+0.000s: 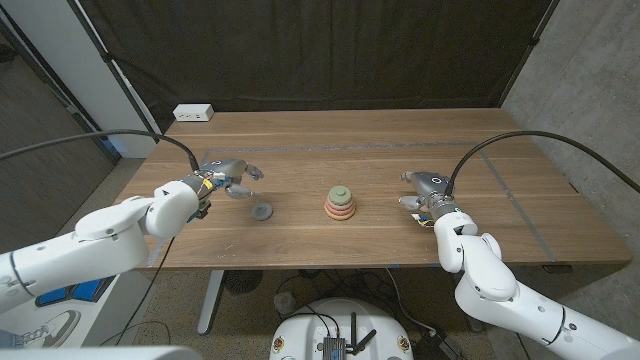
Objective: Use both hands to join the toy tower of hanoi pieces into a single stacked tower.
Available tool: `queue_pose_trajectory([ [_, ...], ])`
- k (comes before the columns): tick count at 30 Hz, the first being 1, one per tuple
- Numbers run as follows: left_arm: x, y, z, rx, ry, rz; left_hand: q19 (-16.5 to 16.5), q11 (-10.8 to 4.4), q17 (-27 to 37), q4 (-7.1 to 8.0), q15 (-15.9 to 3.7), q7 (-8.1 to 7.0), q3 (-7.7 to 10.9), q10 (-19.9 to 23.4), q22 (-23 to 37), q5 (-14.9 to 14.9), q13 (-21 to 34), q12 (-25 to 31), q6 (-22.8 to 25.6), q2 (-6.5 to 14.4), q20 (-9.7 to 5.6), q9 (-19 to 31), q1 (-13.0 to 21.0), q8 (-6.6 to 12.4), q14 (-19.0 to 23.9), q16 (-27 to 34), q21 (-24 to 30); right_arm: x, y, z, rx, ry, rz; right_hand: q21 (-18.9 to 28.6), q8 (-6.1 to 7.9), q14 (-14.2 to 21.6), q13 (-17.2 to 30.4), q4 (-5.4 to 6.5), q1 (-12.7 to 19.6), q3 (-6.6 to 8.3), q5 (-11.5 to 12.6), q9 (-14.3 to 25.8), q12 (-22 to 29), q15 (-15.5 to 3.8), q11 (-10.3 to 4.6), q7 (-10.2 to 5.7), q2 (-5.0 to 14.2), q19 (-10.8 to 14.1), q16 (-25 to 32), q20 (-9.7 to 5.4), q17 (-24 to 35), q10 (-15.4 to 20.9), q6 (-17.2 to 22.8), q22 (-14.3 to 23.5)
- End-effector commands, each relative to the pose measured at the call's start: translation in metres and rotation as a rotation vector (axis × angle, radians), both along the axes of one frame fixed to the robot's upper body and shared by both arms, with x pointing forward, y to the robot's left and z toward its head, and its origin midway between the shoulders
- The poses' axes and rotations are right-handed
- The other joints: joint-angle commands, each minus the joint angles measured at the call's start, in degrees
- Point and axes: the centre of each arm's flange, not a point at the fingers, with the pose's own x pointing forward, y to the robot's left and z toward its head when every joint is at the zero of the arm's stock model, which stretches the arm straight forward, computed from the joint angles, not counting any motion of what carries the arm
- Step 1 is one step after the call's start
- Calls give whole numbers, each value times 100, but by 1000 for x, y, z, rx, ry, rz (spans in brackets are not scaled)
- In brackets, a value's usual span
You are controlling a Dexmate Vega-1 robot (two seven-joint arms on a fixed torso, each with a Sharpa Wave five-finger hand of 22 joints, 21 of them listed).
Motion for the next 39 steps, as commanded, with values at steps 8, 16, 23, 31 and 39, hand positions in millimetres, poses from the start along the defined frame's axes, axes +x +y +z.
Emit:
queue_pose_trajectory([
  [8, 7, 4, 6, 84, 144, -8, -33, 77, -18, 55, -295, 88, -92, -316, 25, -54, -61, -14, -273, -125, -744, -23, 4, -17, -58, -15, 5, 4, 2, 1, 10, -6, -1, 18, 38, -18, 24, 3, -7, -40, 31, 21, -4, -382, -11, -21, 56, -19, -22, -603, 20, 80, 89, 2],
  [16, 12, 9, 3, 94, 186, 5, 0, 275, -25, 84, -293, 213, -159, -593, 15, -82, -138, -28, -562, -180, -749, -54, -70, -39, -34, -5, -3, 3, 3, 2, 12, -11, -10, 19, 46, -23, 36, 4, -16, -48, 38, 23, -9, -383, -6, -19, 62, -22, -40, -602, 16, 87, 112, 1],
  [23, 14, 7, -1, 117, 186, 6, 1, 377, -50, 87, -294, 298, -190, -738, 12, -97, -188, -19, -761, -206, -756, -74, -92, -47, -50, -25, -13, 2, 6, 2, 11, -11, -12, 17, 50, -12, 45, 2, -23, -54, 49, 27, -16, -383, -15, -8, 69, -29, -44, -602, 32, 102, 124, 0],
  [31, 17, 3, -9, 153, 150, -3, -19, 371, -51, 73, -294, 323, -200, -791, 13, -103, -215, -4, -837, -225, -763, -85, -74, -34, -53, -25, -20, 0, 7, 1, 8, -7, -15, 15, 63, -4, 52, -2, -31, -62, 64, 33, -31, -383, -22, -26, 75, -39, -50, -602, 52, 114, 161, 0],
  [39, 22, -3, -16, 193, 128, 4, -8, 340, -63, 68, -294, 295, -217, -756, 16, -113, -248, 41, -816, -238, -761, -99, -58, 18, -57, -29, -15, -2, 5, 2, 3, -5, -23, 14, 73, -17, 60, -4, -33, -62, 73, 36, -32, -383, -28, -36, 81, -44, -67, -603, 52, 126, 190, -1],
])
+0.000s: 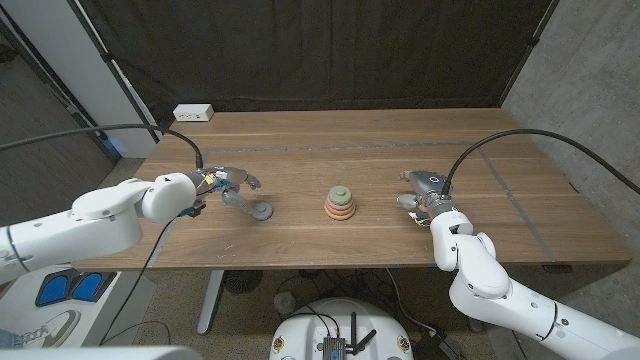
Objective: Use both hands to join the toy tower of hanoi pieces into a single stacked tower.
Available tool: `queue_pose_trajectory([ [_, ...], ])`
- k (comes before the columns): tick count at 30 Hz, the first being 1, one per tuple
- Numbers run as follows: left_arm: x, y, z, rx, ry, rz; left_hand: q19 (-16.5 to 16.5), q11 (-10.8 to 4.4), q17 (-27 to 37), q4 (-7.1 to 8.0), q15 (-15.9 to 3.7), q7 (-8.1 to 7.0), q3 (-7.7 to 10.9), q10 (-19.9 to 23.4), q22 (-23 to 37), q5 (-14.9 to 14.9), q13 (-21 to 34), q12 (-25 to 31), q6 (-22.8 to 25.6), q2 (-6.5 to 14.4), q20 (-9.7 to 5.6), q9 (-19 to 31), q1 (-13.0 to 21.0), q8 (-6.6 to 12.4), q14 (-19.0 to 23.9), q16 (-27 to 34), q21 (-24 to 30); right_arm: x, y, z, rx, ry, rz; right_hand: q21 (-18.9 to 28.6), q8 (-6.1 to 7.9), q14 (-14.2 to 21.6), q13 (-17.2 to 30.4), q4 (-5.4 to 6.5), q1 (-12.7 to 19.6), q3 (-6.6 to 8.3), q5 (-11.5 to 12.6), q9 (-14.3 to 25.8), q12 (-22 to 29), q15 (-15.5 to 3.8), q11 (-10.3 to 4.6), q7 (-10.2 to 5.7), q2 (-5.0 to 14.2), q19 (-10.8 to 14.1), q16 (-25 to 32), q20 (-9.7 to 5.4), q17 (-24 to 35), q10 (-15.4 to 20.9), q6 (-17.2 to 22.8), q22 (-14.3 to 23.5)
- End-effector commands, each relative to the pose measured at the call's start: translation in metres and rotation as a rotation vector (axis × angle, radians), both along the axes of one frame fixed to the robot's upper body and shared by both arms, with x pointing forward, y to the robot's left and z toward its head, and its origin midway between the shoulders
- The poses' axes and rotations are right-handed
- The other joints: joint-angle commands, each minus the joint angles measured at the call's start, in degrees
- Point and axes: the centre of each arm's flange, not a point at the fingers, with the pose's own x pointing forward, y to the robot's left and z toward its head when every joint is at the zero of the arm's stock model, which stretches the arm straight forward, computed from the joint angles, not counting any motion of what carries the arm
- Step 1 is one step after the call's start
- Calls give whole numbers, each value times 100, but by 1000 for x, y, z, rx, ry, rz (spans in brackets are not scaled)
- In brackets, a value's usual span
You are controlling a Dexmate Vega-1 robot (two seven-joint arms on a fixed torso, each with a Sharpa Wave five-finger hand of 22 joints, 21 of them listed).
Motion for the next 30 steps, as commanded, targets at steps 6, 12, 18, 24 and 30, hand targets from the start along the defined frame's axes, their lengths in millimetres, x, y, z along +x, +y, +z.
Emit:
queue_pose_trajectory([
  [6, 9, -10, -15, 47, -11, -9, -3, -32, 10, 6, -322, -21, -17, 22, 17, -9, -11, 51, 29, -52, -760, -13, 14, 70, -19, -1, -13, -4, -2, 1, -7, 9, -13, 13, 38, -24, 19, -3, 5, -13, 37, 26, 8, -383, -12, -9, 50, -17, -20, -634, 9, 64, 101, -1],
  [12, 11, -12, -20, 58, -7, 2, 1, -35, 3, 11, -322, -21, -26, 31, 17, -14, -26, 61, 40, -50, -758, -19, 12, 85, -18, -4, -12, -3, -2, 1, -6, 13, -13, 13, 47, -40, 20, -6, 1, -22, 55, 32, -7, -385, -13, -2, 58, -25, -57, -634, -14, 74, 130, -1],
  [18, 13, -13, -25, 42, -21, 2, 17, -30, 7, 15, -322, -30, -35, 77, 17, -19, -47, 86, 80, -47, -757, -27, 14, 112, -1, 6, -8, -3, -2, 3, -9, 11, -7, 12, 51, -57, 26, -9, -1, -27, 68, 37, 5, -385, -16, -2, 63, -31, -84, -633, -28, 133, 146, -1],
  [24, 16, -14, -29, 48, -23, 10, 31, -47, 13, 21, -321, -34, -44, 92, 17, -24, -72, 94, 97, -37, -758, -35, 14, 127, 25, 20, -6, -3, -3, 4, -11, 7, -10, 15, 64, -37, 36, -12, 1, -37, 82, 43, 1, -385, -22, 8, 69, -30, -82, -634, -14, 164, 185, 0],
  [30, 19, -15, -32, 44, -25, 10, 39, -59, 13, 20, -321, -35, -45, 104, 18, -27, -88, 99, 114, -27, -761, -39, 24, 138, 33, 22, -2, -4, -3, 4, -6, 5, -8, 18, 54, -15, 43, -13, 0, -41, 89, 46, -11, -385, -14, 19, 75, -25, -71, -633, 5, 158, 165, 0],
])
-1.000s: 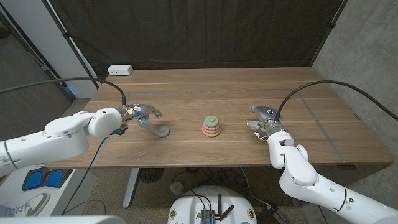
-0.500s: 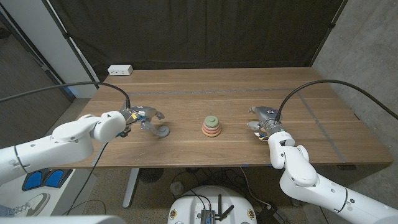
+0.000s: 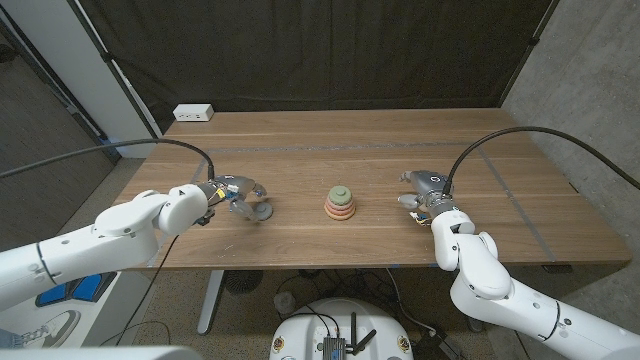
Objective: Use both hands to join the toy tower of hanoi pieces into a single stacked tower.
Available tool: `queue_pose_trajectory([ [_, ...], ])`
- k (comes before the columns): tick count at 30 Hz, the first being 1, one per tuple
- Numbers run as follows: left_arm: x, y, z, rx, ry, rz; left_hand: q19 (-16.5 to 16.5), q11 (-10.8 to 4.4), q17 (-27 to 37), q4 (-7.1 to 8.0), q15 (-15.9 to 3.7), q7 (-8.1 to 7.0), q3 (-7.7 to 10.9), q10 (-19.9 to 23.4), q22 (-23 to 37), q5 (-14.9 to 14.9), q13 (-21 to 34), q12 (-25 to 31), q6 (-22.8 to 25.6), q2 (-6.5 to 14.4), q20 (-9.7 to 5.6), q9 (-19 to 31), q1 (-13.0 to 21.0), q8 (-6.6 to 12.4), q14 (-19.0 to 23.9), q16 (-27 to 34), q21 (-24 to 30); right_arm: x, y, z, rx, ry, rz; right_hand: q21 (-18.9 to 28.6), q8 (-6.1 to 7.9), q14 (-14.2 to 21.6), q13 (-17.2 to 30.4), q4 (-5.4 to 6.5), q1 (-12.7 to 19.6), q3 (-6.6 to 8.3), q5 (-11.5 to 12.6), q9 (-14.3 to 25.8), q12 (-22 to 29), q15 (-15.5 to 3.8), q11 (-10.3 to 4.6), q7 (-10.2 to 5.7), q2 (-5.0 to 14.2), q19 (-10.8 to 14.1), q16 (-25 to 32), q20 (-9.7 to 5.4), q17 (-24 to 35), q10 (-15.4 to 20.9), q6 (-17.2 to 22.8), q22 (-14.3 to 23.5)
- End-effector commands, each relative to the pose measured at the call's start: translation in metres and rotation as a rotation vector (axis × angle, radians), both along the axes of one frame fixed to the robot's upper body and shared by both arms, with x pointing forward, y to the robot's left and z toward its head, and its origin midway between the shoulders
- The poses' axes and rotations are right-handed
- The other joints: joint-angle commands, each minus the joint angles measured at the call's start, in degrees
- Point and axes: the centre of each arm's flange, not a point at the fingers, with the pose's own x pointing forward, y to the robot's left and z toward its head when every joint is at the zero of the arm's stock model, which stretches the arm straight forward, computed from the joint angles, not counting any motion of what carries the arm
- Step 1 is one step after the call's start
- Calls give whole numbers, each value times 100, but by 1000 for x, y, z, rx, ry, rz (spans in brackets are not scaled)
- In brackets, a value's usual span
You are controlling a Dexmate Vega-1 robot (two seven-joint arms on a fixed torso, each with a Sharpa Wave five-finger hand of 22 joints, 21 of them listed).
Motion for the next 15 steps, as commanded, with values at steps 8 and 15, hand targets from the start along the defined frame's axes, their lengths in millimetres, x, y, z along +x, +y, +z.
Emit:
queue_pose_trajectory([
  [8, 10, -1, -10, -8, 5, 8, 40, -1, 6, -3, -322, 12, -25, 64, 18, -30, -27, 37, 90, -18, -760, 10, 30, 45, 42, 26, -3, 0, -1, 1, 4, 0, -1, 21, -1, -7, 17, 11, 3, -20, 51, 22, -20, -384, 17, -12, 82, -20, -32, -632, 30, 30, 4, 0],
  [15, 13, 0, -15, -24, 16, 8, 57, -4, -2, -4, -322, 10, -24, 96, 20, -33, -45, 48, 116, -3, -762, 6, 44, 56, 48, 23, 5, 0, -1, 2, 6, 2, -2, 25, 0, 14, 18, 13, -1, -30, 63, 29, -30, -385, 5, -2, 93, -8, -39, -631, 34, 54, 17, -1],
])
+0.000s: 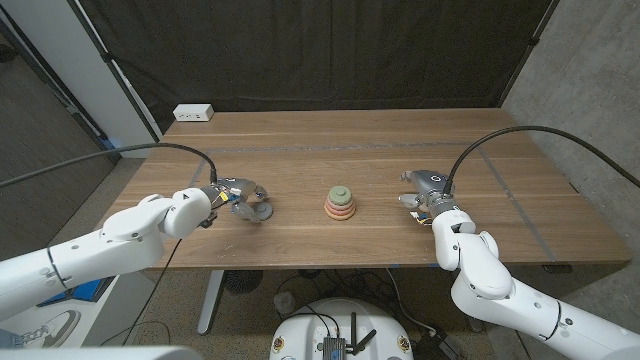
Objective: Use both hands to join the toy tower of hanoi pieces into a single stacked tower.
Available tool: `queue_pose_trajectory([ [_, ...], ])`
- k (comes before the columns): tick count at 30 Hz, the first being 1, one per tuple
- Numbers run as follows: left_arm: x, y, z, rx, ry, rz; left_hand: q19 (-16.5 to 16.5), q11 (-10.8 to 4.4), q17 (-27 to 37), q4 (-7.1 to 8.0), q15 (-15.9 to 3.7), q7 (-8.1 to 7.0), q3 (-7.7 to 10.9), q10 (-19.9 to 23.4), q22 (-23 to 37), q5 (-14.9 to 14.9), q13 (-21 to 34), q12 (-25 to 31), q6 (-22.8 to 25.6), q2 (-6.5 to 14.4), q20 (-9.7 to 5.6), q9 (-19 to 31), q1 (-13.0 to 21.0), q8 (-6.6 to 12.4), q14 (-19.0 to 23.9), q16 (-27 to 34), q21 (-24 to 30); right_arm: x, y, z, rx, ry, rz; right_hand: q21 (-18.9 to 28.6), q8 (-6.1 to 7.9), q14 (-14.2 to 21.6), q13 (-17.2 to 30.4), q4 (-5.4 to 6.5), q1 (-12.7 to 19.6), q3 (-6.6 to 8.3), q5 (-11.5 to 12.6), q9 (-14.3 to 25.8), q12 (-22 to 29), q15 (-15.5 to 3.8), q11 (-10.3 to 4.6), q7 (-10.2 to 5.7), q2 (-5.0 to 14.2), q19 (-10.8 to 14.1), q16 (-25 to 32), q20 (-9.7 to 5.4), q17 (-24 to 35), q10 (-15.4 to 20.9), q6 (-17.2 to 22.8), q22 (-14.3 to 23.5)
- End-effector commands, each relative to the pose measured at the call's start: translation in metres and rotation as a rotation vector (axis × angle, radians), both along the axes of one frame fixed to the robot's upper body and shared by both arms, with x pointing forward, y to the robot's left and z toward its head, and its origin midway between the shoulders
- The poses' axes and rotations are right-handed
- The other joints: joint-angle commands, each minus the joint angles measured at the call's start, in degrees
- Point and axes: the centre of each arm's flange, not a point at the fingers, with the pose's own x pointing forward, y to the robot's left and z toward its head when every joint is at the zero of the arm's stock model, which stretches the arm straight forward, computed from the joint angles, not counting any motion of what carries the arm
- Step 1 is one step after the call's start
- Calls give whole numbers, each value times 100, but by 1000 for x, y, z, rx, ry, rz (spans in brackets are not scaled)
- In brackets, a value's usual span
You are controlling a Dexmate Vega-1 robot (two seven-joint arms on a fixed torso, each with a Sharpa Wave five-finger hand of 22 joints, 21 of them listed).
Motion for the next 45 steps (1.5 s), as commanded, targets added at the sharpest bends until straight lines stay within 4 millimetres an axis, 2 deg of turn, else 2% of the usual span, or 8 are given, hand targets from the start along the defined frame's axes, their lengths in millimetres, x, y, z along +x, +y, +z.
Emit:
queue_pose_trajectory([
  [1, 5, 0, -7, -16, 15, 0, 58, -6, 18, -5, -322, 14, -24, 74, 20, -33, 6, 27, 72, -2, -762, 5, 46, 57, 51, 25, 5, 1, 0, 1, 5, 4, -1, 25, 0, 26, 17, 13, 26, -30, 64, 30, -27, -385, 10, -4, 64, -8, 10, -631, 37, 61, 19, -2],
  [30, 14, 4, -23, -62, 36, -5, 124, -83, 30, -8, -322, -16, -11, 400, 20, -43, -73, 115, 418, 79, -763, 0, 117, 174, 129, 55, 28, 0, 3, -1, 7, 11, 0, 19, 6, 31, 48, 24, -16, -37, 103, 46, -38, -384, 8, -12, 101, -8, -33, -631, 50, 92, 64, -6],
  [38, 12, 4, -25, -72, 41, 1, 250, -246, 79, -30, -321, -140, 38, 1018, 20, -39, -94, 286, 889, 179, -770, 25, 249, 325, 281, 132, 64, 1, 2, -2, 8, 12, 4, 17, 4, 23, 50, 27, -27, -31, 117, 51, -32, -384, 5, -14, 121, -8, -50, -632, 49, 129, 66, -6],
  [45, 11, 2, -25, -79, 36, 2, 368, -419, 302, -34, -320, -143, 112, 1550, 20, -28, -16, 445, 1319, 287, -774, 67, 356, 457, 459, 291, 95, 2, 1, -2, 15, 7, 5, 16, 4, 42, 59, 33, -39, -30, 125, 52, -27, -383, 6, -13, 132, -10, -38, -630, 69, 141, 70, -6],
])
